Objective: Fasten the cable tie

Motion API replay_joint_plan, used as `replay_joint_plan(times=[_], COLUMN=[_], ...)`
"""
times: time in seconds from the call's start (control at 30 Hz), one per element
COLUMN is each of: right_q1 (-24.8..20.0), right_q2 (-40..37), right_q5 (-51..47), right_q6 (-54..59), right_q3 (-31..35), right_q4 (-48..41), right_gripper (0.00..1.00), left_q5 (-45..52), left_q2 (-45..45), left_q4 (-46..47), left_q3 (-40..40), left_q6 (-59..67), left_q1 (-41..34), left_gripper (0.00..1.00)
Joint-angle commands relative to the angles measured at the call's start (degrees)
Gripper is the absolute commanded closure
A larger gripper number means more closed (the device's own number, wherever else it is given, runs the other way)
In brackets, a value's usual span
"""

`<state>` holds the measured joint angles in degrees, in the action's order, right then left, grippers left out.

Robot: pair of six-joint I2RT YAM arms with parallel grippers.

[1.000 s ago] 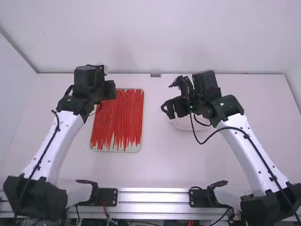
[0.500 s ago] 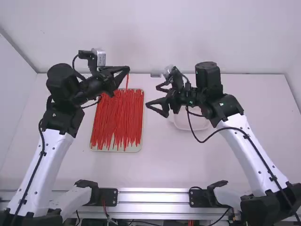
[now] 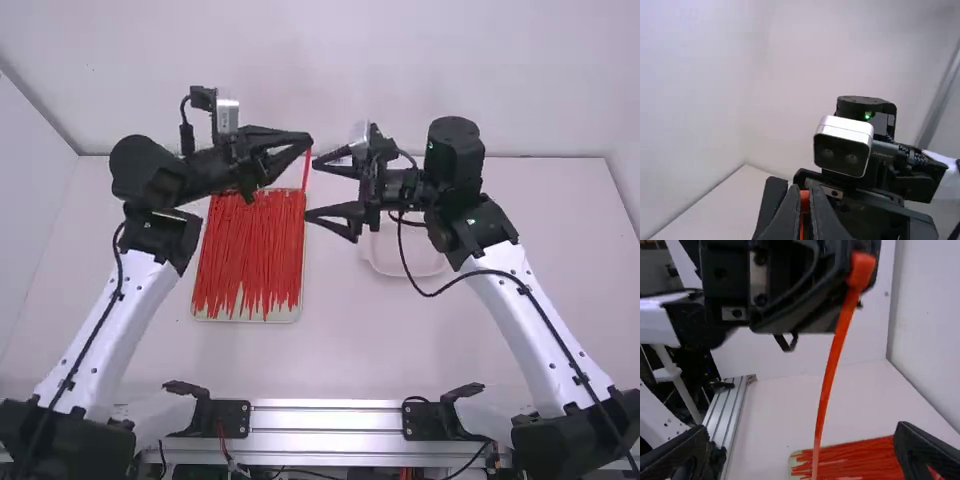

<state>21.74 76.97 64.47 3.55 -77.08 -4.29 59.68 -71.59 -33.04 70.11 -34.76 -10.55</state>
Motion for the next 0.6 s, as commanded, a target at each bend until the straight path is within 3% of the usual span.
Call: replay_joint_plan(times=[0.0, 0.2, 0.37, 0.47, 0.53, 0.57], right_q1=[0.0, 0.1, 0.1, 0.1, 0.1, 0.0], right_q2=[-0.6, -0.6, -0.6, -0.5, -0.5, -0.5], right_q5=[1.8, 1.8, 1.7, 1.7, 1.7, 1.7], right_q6=[-3.1, -3.8, -6.5, -6.8, -6.8, -6.8], right_q3=[-1.6, -1.6, -1.6, -1.6, -1.6, -1.6], right_q4=[1.6, 4.9, 6.5, 6.9, 6.9, 6.7], right_gripper=[0.04, 0.28, 0.39, 0.64, 0.71, 0.80], left_q5=[1.4, -1.7, -4.4, -5.5, -5.9, -6.8], left_q2=[-0.3, -1.3, -2.6, -4.5, -4.9, -5.4], left_q4=[-3.1, -11.1, -15.7, -20.1, -20.5, -20.5], left_q3=[-0.1, -0.1, -0.1, -0.1, -0.1, -0.1], left_q6=[-4.4, -10.5, -14.3, -15.4, -16.0, -17.3], left_q1=[-0.8, -0.7, -0.9, -2.2, -2.3, -2.1], left_gripper=[0.98, 0.98, 0.98, 0.98, 0.98, 0.98])
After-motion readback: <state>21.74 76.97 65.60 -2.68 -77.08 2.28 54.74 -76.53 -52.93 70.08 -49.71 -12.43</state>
